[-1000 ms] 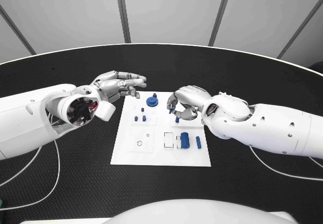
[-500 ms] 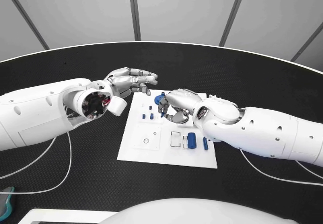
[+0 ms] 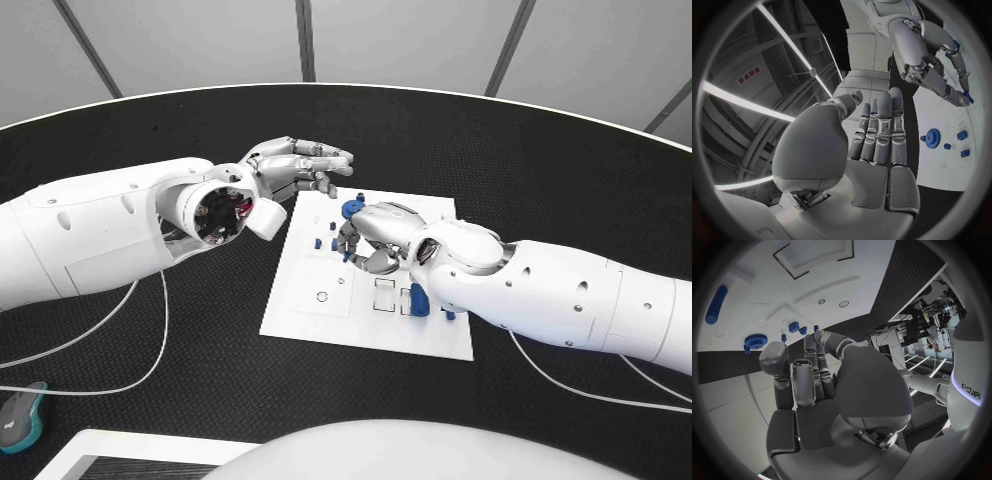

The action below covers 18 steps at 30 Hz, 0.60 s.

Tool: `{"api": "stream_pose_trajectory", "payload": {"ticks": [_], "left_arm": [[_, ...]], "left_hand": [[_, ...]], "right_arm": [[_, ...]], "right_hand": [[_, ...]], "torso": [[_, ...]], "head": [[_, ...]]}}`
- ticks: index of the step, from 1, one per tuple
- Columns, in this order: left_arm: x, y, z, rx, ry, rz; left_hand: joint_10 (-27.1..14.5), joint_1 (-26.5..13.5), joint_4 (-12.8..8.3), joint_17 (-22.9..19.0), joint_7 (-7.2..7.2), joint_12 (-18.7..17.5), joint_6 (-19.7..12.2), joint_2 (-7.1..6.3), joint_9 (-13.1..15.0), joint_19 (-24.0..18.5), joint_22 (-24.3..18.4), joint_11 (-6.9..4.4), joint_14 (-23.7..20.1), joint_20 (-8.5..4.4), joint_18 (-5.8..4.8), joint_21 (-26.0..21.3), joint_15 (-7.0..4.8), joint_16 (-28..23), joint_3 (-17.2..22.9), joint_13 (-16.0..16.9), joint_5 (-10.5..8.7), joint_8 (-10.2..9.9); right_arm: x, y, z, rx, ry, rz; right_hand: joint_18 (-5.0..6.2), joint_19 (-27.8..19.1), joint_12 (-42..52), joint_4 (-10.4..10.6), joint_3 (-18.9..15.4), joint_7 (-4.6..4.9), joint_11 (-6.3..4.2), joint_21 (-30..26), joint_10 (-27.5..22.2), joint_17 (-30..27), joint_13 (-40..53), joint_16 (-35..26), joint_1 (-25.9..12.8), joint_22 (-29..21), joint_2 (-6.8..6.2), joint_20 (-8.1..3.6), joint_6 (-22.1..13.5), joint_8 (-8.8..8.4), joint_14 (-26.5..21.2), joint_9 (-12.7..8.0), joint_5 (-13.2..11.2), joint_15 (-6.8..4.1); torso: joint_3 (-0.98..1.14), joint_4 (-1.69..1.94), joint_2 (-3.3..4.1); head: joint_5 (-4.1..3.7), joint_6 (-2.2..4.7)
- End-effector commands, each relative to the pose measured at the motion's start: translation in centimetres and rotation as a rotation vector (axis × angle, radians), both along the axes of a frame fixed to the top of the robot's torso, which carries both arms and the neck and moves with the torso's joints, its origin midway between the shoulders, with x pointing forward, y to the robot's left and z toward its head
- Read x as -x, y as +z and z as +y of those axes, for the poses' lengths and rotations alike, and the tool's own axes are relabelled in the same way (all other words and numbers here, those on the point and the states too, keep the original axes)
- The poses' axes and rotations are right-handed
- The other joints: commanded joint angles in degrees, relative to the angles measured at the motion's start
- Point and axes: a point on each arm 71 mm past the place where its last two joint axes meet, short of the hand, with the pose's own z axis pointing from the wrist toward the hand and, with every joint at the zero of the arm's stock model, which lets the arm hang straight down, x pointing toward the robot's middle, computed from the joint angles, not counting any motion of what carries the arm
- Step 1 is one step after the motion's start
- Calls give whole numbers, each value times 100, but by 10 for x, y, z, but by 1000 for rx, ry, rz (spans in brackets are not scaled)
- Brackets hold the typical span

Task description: Assemble the parts on the task board

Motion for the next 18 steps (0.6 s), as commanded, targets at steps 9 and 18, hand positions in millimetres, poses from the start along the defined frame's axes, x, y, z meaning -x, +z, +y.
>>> {"api": "stream_pose_trajectory", "payload": {"ticks": [9, 18], "left_arm": [[0, 0, -1, 1, -2, 0], [0, 0, -2, 2, -5, 0]], "left_hand": [[-32, 9, 4, 5, 46, 25, 9, 67, 6, -4, -5, 16, -26, 35, 35, -23, 3, -16, -26, 3, -28, 24], [-32, 9, 4, 5, 46, 25, 9, 67, 6, -4, -5, 16, -26, 35, 35, -23, 3, -16, -26, 3, -28, 24]], "right_arm": [[6, -16, 7, 13, 14, 37], [10, -25, 10, 25, 23, 58]], "right_hand": [[-104, 2, 5, 8, -25, -1, 6, -24, 16, 184, 10, 13, -54, -10, -4, 0, 34, 9, 343, 8, 37, -30], [-104, 1, 1, 11, -26, 1, 8, -25, 12, 186, 12, 15, -59, -9, -1, 0, 29, 6, 343, 8, 42, -29]], "torso": [[2, 1, 6], [5, 4, 9]], "head": [[65, -46], [83, -69]]}}
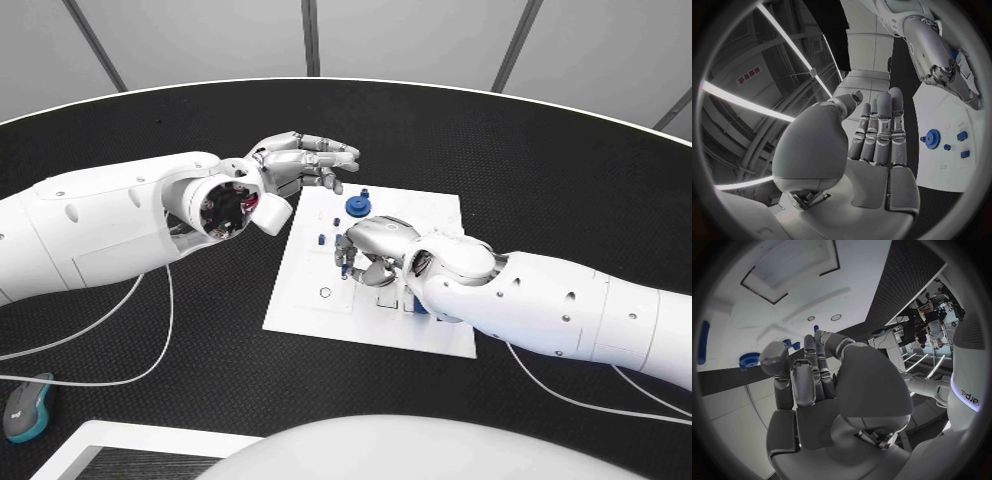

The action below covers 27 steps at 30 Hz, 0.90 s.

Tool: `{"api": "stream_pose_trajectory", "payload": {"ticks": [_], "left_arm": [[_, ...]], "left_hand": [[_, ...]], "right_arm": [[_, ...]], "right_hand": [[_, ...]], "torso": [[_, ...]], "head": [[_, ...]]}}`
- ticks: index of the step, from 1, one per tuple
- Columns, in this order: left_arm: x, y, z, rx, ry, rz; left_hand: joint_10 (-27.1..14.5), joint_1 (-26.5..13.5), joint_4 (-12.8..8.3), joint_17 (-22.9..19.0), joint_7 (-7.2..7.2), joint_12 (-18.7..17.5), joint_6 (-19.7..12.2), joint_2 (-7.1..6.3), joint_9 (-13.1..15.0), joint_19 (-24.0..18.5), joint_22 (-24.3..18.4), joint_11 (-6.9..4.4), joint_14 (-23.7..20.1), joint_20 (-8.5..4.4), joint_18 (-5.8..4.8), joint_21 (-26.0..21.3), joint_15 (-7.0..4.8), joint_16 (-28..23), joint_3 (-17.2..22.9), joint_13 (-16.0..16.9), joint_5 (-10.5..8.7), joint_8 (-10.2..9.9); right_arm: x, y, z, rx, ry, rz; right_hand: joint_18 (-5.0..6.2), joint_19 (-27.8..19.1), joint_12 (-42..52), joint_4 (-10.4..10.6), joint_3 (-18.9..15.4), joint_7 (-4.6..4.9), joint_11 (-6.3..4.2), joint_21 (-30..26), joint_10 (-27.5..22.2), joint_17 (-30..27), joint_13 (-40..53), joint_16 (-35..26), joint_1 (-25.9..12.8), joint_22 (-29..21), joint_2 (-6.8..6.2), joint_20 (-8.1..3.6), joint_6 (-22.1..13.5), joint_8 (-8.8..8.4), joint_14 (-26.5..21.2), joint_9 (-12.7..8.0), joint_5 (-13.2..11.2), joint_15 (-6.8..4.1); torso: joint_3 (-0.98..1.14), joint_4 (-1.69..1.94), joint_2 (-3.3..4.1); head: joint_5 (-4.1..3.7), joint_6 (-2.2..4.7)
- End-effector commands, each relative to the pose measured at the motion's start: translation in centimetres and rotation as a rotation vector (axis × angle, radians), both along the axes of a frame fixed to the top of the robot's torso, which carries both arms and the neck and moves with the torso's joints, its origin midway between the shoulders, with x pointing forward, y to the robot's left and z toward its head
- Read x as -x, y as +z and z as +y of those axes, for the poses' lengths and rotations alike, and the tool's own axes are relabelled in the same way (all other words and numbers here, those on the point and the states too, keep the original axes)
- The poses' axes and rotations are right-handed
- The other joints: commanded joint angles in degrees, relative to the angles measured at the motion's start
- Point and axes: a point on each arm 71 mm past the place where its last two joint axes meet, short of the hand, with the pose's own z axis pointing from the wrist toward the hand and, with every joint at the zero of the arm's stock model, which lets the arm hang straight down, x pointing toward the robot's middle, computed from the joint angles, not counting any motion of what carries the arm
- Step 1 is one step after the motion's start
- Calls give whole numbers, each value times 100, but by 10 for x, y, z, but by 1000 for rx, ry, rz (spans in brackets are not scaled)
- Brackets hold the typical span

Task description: Assemble the parts on the task board

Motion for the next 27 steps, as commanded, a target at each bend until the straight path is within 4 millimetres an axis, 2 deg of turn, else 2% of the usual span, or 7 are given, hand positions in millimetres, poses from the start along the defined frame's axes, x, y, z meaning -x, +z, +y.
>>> {"api": "stream_pose_trajectory", "payload": {"ticks": [1, 14, 19, 27], "left_arm": [[0, 0, 0, 0, 0, 0], [1, 0, 0, 0, -2, 1], [1, 0, 0, 0, -3, 1], [1, 0, -1, 1, -6, 2]], "left_hand": [[-32, 8, 4, 6, 46, 25, 10, 67, 6, -4, -6, 16, -26, 35, 35, -23, 3, -16, -26, 3, -28, 24], [-32, 8, 4, 6, 46, 25, 10, 67, 6, -4, -6, 16, -26, 35, 35, -23, 3, -16, -26, 3, -28, 24], [-32, 8, 4, 6, 46, 25, 10, 67, 6, -4, -6, 16, -26, 35, 35, -23, 3, -16, -26, 3, -28, 24], [-30, 6, 2, 19, 45, 34, 7, 76, 9, -3, -11, 16, -35, 38, 36, -31, 4, -12, -41, 6, -28, 31]], "right_arm": [[0, -2, 0, 3, 0, 4], [-4, -6, -3, 20, -18, 10], [-4, -6, -3, 25, -22, 13], [-4, -7, -2, 32, -21, 18]], "right_hand": [[-104, 1, 4, 11, -25, 1, 7, -25, 12, 185, 11, 15, -60, -4, -1, 0, 30, 8, 345, 7, 23, -31], [-104, -1, 1, 13, -26, 3, 8, -28, 8, 181, 13, 13, -64, -5, 3, 1, 25, 5, 344, 7, 27, -29], [-104, -1, 1, 13, -26, 3, 8, -28, 8, 181, 13, 13, -64, -5, 3, 1, 25, 5, 344, 7, 27, -29], [-106, 0, -4, 17, -27, 5, 10, -21, 2, 188, 16, 20, -71, 3, 8, 2, 19, 1, 346, 9, 34, -28]], "torso": [[2, 1, 3], [3, 0, 2], [-2, -7, -4], [-7, 2, -3]], "head": [[6, -11], [-7, -53], [-5, -65], [-21, -75]]}}
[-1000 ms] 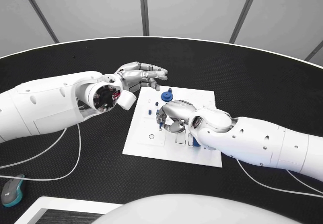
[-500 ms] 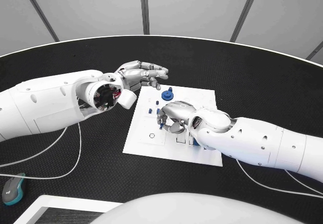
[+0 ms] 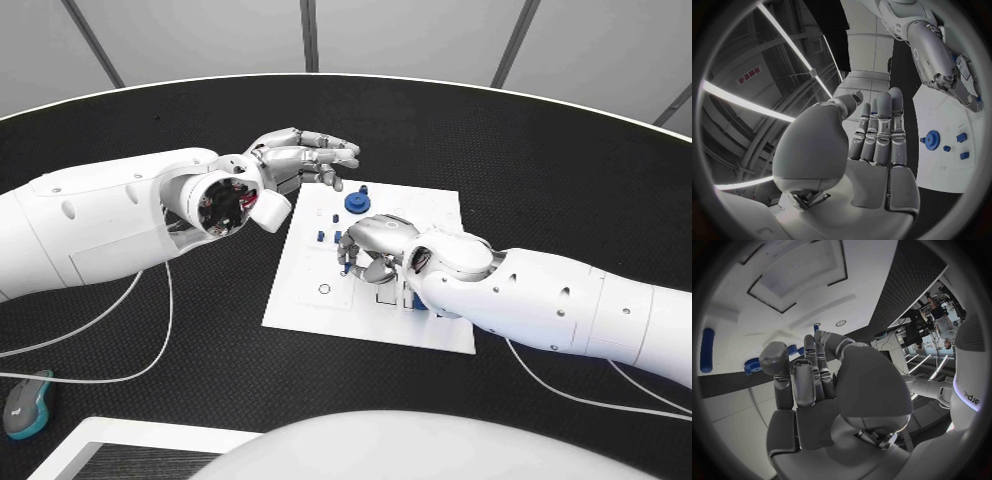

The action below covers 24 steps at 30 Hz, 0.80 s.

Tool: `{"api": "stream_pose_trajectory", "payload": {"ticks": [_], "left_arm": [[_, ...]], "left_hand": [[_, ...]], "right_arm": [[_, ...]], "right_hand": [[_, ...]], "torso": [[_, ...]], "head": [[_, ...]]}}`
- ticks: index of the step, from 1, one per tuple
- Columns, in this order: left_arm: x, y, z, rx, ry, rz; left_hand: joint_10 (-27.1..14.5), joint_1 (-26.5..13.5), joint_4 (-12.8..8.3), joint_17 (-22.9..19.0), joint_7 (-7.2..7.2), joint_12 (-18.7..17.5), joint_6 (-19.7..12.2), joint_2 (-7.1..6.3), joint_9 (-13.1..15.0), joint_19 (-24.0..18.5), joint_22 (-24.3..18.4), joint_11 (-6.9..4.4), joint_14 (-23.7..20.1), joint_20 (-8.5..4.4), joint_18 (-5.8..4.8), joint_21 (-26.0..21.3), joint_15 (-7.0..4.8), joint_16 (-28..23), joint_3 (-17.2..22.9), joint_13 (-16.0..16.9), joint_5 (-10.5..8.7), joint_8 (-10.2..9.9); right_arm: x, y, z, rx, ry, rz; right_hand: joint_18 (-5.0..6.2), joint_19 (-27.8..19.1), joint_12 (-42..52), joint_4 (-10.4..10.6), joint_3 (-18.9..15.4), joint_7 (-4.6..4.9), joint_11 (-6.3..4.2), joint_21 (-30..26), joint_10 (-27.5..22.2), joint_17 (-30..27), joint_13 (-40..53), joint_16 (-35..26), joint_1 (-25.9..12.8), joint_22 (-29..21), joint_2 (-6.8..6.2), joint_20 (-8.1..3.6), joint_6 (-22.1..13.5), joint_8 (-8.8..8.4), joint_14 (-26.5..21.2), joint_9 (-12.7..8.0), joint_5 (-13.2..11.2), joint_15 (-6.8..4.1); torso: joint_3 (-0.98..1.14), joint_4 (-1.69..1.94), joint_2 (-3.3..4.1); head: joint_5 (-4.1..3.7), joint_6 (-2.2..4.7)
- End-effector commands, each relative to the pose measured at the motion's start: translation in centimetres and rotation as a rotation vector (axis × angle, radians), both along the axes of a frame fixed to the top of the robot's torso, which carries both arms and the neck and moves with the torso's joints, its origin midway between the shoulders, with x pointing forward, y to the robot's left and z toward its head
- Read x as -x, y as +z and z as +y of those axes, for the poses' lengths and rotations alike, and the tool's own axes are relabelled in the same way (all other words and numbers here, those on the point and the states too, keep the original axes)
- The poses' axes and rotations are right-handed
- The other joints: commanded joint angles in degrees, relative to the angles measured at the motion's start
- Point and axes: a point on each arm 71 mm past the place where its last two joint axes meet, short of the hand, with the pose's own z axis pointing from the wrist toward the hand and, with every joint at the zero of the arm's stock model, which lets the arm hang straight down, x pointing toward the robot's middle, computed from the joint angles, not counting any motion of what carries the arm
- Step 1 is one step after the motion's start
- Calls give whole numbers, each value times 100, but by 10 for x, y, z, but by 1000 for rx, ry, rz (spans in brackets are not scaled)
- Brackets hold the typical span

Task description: Assemble the parts on the task board

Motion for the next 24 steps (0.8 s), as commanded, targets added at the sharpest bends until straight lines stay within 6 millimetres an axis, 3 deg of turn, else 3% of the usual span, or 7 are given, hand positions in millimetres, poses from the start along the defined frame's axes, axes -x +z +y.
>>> {"api": "stream_pose_trajectory", "payload": {"ticks": [1, 24], "left_arm": [[0, 0, 0, 0, 0, 0], [0, 0, -1, 0, -4, 1]], "left_hand": [[-30, -15, 2, 5, 46, 34, 7, 55, 5, -3, -5, 16, -35, 38, 36, -31, 4, -12, -41, 6, -28, 31], [-30, -15, 2, 5, 46, 34, 7, 55, 5, -3, -5, 16, -35, 38, 36, -31, 4, -12, -41, 6, -28, 31]], "right_arm": [[0, 0, 0, 1, 1, 1], [-1, -2, 4, 16, -7, 10]], "right_hand": [[-105, 0, -4, 17, -27, 14, 1, -21, 12, 190, 11, 20, -71, 2, 9, 2, 28, 23, 346, 7, 34, -28], [-105, -3, -9, 24, -29, 15, 2, -25, 7, 188, 18, 20, -82, 4, 19, 4, 21, 20, 345, 11, 41, -26]], "torso": [[-6, 4, -1], [-4, 8, 6]], "head": [[-10, -12], [3, -12]]}}
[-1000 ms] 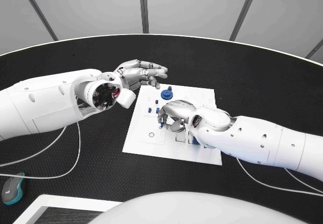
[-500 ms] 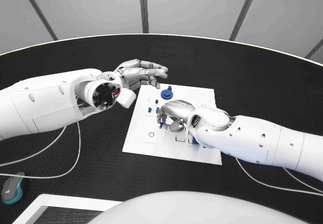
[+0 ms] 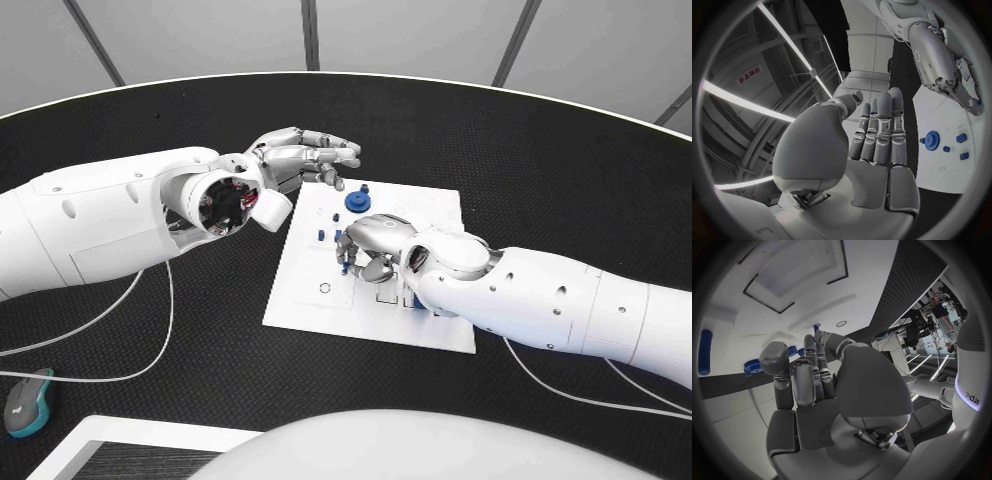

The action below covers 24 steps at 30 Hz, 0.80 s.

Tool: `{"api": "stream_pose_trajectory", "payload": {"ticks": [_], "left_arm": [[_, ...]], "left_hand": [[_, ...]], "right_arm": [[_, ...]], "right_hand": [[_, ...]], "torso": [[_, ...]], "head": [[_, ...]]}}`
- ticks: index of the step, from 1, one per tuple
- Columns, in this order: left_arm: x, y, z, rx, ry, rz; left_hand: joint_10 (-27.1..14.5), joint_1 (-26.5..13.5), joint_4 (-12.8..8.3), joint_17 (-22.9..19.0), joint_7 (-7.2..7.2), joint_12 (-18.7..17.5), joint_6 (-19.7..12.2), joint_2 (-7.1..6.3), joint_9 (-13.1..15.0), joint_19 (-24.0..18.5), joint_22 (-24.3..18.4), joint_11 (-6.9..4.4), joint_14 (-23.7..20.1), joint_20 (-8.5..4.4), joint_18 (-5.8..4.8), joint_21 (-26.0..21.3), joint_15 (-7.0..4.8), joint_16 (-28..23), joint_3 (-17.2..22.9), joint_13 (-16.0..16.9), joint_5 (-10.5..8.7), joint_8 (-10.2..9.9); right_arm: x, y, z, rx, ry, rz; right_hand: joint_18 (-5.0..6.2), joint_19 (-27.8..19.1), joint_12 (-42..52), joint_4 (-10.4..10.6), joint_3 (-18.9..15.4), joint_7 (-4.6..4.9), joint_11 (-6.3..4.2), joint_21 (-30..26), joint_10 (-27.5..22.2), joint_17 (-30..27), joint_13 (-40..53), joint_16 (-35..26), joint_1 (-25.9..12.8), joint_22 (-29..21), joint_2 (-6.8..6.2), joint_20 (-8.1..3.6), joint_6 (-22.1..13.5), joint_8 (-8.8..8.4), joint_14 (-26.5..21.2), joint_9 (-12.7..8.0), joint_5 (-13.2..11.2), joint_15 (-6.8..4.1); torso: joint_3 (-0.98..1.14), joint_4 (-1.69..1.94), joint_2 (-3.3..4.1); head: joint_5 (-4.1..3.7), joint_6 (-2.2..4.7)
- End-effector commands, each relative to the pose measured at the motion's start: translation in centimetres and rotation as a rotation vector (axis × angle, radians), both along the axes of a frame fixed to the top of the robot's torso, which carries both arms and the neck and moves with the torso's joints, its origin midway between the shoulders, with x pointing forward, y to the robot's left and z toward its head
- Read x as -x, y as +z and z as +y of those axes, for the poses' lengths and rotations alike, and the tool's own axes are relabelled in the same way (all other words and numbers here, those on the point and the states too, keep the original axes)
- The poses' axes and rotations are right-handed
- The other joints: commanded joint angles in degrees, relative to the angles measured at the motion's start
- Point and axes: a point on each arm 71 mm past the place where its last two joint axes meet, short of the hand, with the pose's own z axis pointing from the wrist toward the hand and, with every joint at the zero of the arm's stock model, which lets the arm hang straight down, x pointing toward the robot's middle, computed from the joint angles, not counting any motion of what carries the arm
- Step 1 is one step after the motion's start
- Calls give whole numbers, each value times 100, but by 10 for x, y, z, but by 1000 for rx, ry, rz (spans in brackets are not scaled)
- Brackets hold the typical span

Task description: Assemble the parts on the task board

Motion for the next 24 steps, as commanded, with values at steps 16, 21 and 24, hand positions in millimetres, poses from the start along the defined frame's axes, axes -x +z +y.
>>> {"api": "stream_pose_trajectory", "payload": {"ticks": [16, 21, 24], "left_arm": [[0, 0, -1, 0, -4, 2], [0, 0, -1, 0, -5, 3], [0, 0, -2, 0, -7, 3]], "left_hand": [[-30, -15, 2, 6, 45, 34, 7, 55, 6, -3, -6, 16, -35, 38, 36, -31, 4, -12, -41, 5, -28, 31], [-30, -15, 2, 6, 45, 34, 7, 55, 6, -3, -6, 16, -35, 38, 36, -31, 4, -12, -41, 5, -28, 31], [-30, -15, 2, 6, 45, 34, 7, 55, 6, -3, -6, 16, -35, 38, 36, -31, 4, -12, -41, 5, -28, 31]], "right_arm": [[-1, -5, 1, 52, 3, 37], [-1, -5, 2, 51, 4, 36], [-1, -5, 3, 49, 7, 35]], "right_hand": [[-104, -11, -19, 21, -30, 27, 5, -38, -3, 175, 17, 12, -87, -3, -1, 8, 24, 14, 342, 18, 17, -21], [-102, -16, -22, 24, -35, 27, 6, -49, -8, 170, 19, 9, -93, -8, -1, 9, 20, 12, 341, 20, 11, -21], [-97, -36, -66, 44, -56, 46, 25, -91, -77, 160, 19, 4, -132, -25, -8, 18, -46, -25, 338, 16, -2, -6]], "torso": [[-1, -9, -10], [-5, -6, -7], [-7, -8, -10]], "head": [[2, 0], [-4, 0], [-2, 0]]}}
